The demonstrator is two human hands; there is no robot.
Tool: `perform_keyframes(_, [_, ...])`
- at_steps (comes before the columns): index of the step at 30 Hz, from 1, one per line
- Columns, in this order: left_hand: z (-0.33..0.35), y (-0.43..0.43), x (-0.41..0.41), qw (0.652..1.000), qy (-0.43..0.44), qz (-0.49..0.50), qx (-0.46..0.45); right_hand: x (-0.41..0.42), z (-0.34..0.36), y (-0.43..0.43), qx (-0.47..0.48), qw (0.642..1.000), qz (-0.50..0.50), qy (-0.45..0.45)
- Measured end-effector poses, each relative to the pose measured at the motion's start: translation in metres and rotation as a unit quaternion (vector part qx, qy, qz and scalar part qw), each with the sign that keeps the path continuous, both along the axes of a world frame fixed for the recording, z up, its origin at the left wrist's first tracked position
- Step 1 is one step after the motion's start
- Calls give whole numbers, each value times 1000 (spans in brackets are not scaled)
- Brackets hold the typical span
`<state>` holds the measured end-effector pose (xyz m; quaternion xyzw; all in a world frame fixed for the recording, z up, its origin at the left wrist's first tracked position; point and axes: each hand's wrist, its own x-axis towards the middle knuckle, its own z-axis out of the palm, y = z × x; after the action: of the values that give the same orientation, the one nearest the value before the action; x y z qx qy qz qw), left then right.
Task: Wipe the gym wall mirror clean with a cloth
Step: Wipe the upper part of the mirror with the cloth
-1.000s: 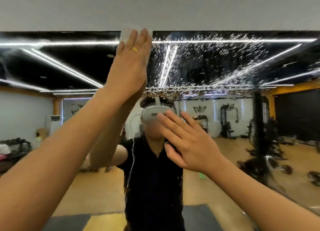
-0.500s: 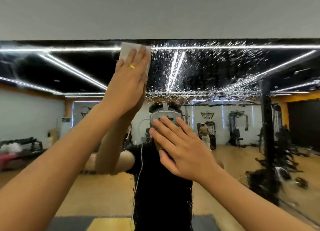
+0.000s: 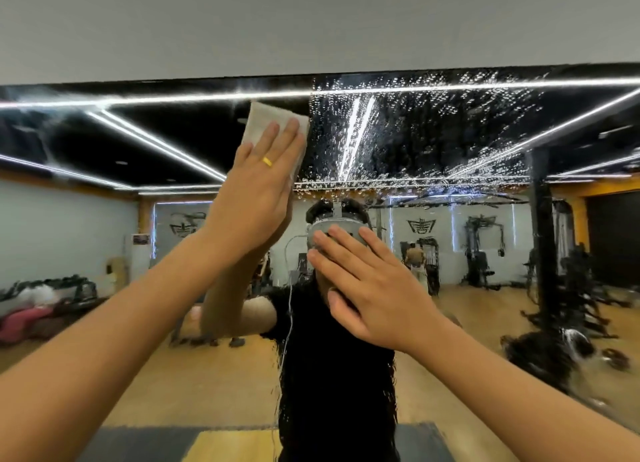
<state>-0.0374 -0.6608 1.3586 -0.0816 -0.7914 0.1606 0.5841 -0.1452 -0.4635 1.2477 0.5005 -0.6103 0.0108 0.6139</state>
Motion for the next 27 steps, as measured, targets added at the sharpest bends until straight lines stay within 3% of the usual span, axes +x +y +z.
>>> perform_keyframes(12, [52, 13, -7, 1000, 5, 6, 25, -18, 13, 46, -30, 996, -82, 16])
perform_keyframes(21, [-2, 16, -9, 998, 18, -26, 49, -23, 10, 46, -37, 997, -72, 22])
perform_keyframes(27, [64, 31, -13, 999, 12, 5, 36, -24, 13, 49, -43, 996, -74, 24])
